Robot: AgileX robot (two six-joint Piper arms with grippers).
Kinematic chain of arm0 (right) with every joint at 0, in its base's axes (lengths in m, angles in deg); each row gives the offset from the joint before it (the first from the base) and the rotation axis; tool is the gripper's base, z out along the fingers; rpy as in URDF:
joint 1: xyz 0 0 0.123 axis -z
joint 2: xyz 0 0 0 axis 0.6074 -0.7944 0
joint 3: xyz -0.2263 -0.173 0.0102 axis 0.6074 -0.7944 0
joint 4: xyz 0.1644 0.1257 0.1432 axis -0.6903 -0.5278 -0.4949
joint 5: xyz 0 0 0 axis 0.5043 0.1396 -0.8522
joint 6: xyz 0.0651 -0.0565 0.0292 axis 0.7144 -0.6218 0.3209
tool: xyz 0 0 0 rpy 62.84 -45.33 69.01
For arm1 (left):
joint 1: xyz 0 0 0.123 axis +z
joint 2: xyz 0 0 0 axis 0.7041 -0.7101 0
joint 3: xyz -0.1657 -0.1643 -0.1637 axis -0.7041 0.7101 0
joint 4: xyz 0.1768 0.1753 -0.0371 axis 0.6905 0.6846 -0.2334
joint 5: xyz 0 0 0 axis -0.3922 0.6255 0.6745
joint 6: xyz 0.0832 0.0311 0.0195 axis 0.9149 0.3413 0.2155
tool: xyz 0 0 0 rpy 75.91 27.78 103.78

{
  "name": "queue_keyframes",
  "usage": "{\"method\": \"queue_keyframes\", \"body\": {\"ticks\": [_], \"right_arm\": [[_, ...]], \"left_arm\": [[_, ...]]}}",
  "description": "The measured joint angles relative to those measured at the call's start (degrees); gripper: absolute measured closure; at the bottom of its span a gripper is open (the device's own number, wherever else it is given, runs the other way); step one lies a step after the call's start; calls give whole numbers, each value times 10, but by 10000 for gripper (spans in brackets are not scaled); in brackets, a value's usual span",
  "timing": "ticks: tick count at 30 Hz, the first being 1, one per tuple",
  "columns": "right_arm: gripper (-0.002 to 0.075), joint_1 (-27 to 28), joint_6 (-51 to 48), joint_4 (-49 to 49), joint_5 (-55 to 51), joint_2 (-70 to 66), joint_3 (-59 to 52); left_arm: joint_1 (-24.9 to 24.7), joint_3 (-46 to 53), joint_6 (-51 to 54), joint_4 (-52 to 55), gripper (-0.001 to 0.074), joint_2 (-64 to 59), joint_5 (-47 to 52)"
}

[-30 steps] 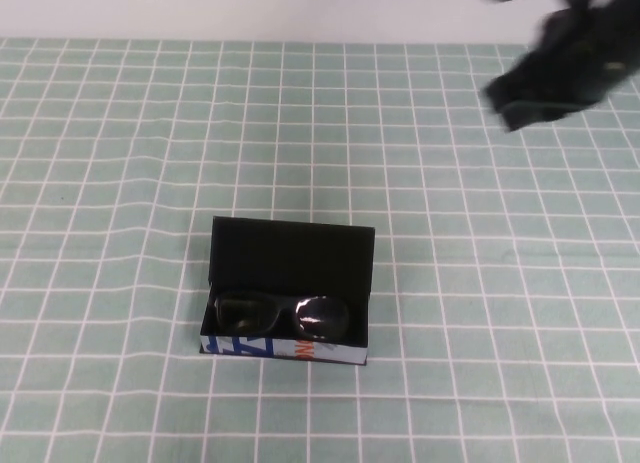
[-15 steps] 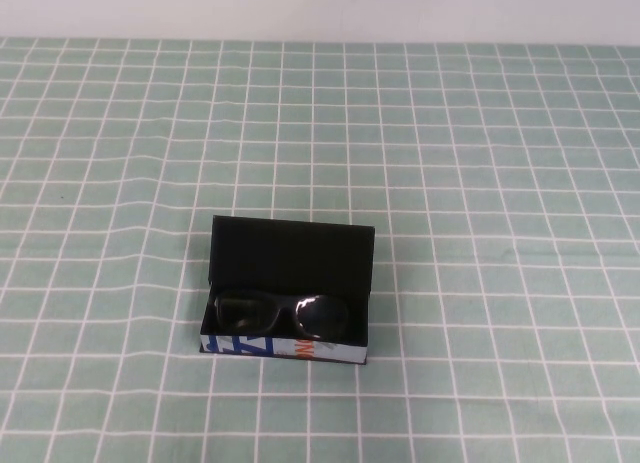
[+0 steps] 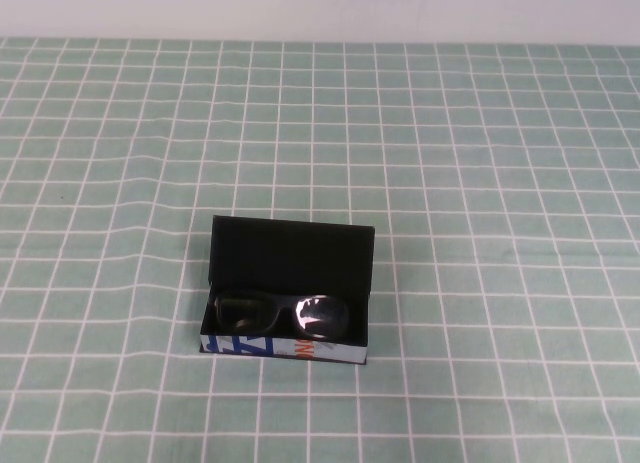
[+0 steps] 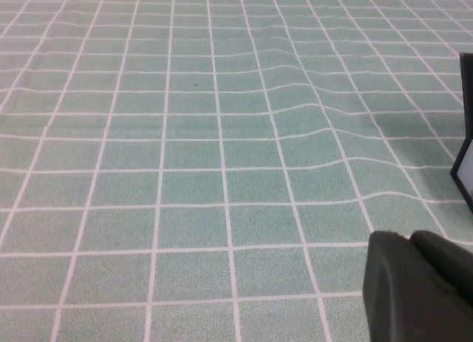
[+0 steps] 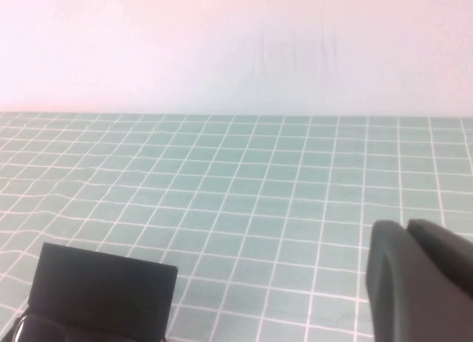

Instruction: Return glasses to glasses case

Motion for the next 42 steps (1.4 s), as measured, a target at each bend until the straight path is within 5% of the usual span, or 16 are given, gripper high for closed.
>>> {"method": "queue_keyframes", "body": {"ticks": [17,26,34,42], "right_arm": [[737,6,0,16,5,9,-1],[737,138,0,63,-5,136,-15],[737,183,0,73,140,225,-205],[737,183,0,95,112,274,-373]], "left_arm": [[0,0,0,0,739,0,0],[0,0,0,0,739,0,0],[0,0,0,0,739,0,0],[0,0,0,0,739,0,0]]}}
